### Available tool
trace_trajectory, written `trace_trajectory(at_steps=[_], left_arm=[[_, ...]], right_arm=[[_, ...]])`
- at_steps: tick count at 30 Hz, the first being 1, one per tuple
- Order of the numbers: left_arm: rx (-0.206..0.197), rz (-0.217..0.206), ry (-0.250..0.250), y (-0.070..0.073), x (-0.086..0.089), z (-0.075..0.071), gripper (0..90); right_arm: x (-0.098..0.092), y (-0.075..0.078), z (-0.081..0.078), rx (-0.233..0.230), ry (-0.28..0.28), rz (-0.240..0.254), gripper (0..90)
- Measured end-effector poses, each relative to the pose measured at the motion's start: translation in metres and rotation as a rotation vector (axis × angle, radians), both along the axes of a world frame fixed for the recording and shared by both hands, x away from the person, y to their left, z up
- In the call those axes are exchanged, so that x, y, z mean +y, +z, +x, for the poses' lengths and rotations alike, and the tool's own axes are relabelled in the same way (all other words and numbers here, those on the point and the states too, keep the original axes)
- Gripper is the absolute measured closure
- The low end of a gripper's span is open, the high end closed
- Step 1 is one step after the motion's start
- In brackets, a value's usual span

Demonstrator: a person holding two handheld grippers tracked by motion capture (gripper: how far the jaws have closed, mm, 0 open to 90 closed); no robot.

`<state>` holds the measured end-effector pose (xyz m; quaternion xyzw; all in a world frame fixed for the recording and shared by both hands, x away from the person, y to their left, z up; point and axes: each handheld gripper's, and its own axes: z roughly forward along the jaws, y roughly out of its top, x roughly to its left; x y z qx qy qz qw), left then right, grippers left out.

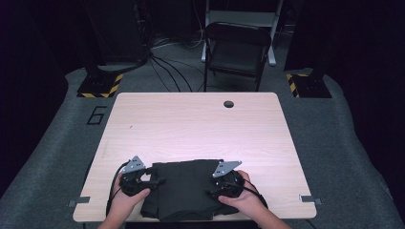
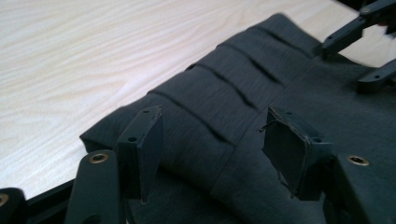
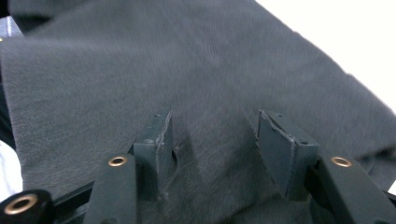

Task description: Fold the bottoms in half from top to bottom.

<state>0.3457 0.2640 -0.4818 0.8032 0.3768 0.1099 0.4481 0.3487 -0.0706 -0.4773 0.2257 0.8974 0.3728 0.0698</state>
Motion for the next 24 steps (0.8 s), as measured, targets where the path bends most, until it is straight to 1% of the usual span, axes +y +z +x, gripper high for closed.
trace_trajectory(at_steps=[2,3,4,6,7,8,9,10,11,12,13,15,16,17,18,19,20,21,22,23,24], left_arm=[[0.003,0.013,-0.001,-0.003,0.000,0.001,36.9],[0.012,0.011,-0.001,-0.005,0.000,0.001,36.8],[0.015,0.018,-0.005,-0.006,0.000,0.002,36.7],[0.024,0.013,0.006,-0.010,0.000,0.002,35.9],[0.031,0.019,-0.001,-0.012,0.001,0.003,35.5],[0.034,0.022,0.002,-0.014,0.001,0.003,34.8],[0.041,0.029,-0.003,-0.016,0.002,0.003,34.4],[0.049,0.029,0.001,-0.018,0.002,0.003,33.8],[0.061,0.016,0.006,-0.020,0.003,0.004,33.6],[0.055,0.009,0.015,-0.021,0.002,0.004,33.3],[0.064,0.009,0.011,-0.021,0.003,0.004,33.0],[0.065,0.009,0.012,-0.021,0.002,0.004,32.3],[0.064,0.020,0.004,-0.021,0.003,0.005,32.2],[0.059,0.020,0.006,-0.022,0.003,0.005,32.1],[0.058,0.024,0.003,-0.023,0.003,0.006,31.8],[0.066,0.026,0.003,-0.023,0.003,0.006,31.7],[0.060,0.029,0.000,-0.023,0.002,0.007,31.3],[0.048,0.038,0.004,-0.024,0.002,0.008,30.5],[0.062,0.039,0.000,-0.024,0.002,0.008,30.0],[0.058,0.040,0.006,-0.025,0.001,0.009,30.0],[0.054,0.055,-0.008,-0.025,0.001,0.010,29.9]], right_arm=[[-0.004,-0.007,-0.002,0.007,-0.006,-0.008,44.0],[-0.005,-0.010,-0.003,0.008,-0.018,0.002,43.8],[-0.007,-0.013,-0.003,0.023,-0.024,0.003,43.8],[-0.010,-0.017,-0.003,0.043,-0.037,0.024,43.6],[-0.011,-0.019,-0.003,0.050,-0.050,0.040,43.5],[-0.012,-0.020,-0.003,0.052,-0.050,0.045,43.5],[-0.012,-0.021,-0.003,0.062,-0.062,0.045,43.6],[-0.012,-0.022,-0.003,0.054,-0.055,0.040,43.5],[-0.011,-0.023,-0.004,0.057,-0.058,0.039,43.5],[-0.011,-0.024,-0.005,0.049,-0.062,0.033,43.5],[-0.010,-0.024,-0.006,0.039,-0.066,0.033,43.5],[-0.010,-0.025,-0.006,0.026,-0.066,0.030,43.5],[-0.010,-0.025,-0.006,0.026,-0.058,0.031,43.5],[-0.010,-0.026,-0.005,0.023,-0.060,0.036,43.5],[-0.011,-0.026,-0.005,0.030,-0.061,0.035,43.5],[-0.011,-0.026,-0.005,0.030,-0.063,0.040,43.6],[-0.010,-0.027,-0.005,0.022,-0.072,0.049,43.6],[-0.011,-0.027,-0.005,0.027,-0.069,0.042,43.6],[-0.010,-0.027,-0.006,0.037,-0.071,0.037,43.7],[-0.010,-0.027,-0.005,0.035,-0.066,0.032,43.8],[-0.010,-0.028,-0.004,0.031,-0.064,0.031,43.9]])
